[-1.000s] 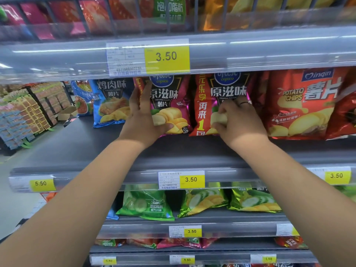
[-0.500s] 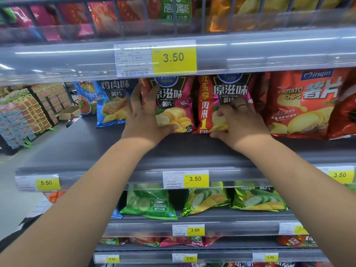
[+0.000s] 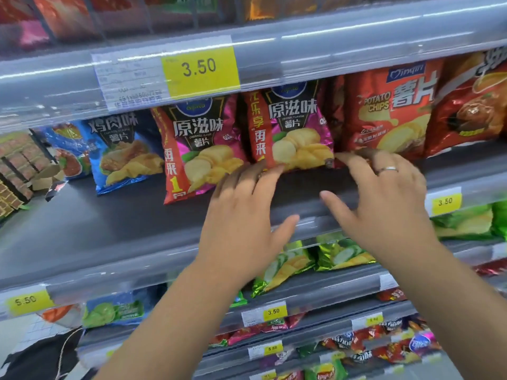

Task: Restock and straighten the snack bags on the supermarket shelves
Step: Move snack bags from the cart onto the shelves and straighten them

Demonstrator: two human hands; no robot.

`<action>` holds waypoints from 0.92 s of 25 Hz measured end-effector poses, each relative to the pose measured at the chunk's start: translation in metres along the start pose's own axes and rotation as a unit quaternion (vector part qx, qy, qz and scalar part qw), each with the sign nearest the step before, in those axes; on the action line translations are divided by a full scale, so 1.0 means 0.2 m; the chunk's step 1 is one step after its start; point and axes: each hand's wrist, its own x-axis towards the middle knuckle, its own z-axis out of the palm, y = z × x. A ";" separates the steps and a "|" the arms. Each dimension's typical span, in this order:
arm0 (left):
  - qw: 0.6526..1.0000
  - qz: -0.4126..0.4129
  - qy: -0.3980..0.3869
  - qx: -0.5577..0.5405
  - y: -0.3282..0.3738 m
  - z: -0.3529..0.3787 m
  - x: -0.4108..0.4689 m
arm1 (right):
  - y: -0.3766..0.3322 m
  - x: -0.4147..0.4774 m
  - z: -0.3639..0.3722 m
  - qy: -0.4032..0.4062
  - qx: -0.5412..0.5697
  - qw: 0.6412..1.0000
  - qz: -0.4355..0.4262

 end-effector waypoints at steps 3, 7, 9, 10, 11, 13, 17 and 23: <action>0.998 0.051 -0.045 -0.005 0.17 0.11 -0.05 | 0.16 -0.20 -0.10 -0.028 -0.015 0.998 0.045; 0.991 0.123 -0.054 0.014 0.55 0.25 -0.17 | 0.48 -0.54 -0.29 -0.084 -0.085 0.987 0.108; 0.985 0.165 -0.037 -0.014 0.79 0.31 -0.23 | 0.67 -0.72 -0.38 -0.114 -0.117 0.975 0.152; 0.981 0.183 -0.038 -0.040 0.90 0.34 -0.26 | 0.75 -0.81 -0.43 -0.122 -0.127 0.969 0.173; 0.977 0.199 -0.049 -0.065 1.01 0.38 -0.28 | 0.83 -0.89 -0.47 -0.128 -0.139 0.964 0.188; 0.964 0.234 -0.088 -0.086 1.27 0.49 -0.32 | 1.02 -1.07 -0.60 -0.137 -0.167 0.950 0.226; 0.933 0.309 -0.153 -0.107 1.83 0.71 -0.41 | 1.38 -1.44 -0.89 -0.131 -0.228 0.915 0.306; 0.876 0.412 -0.202 -0.149 2.57 0.87 -0.53 | 1.77 -1.94 -1.27 -0.156 -0.283 0.843 0.430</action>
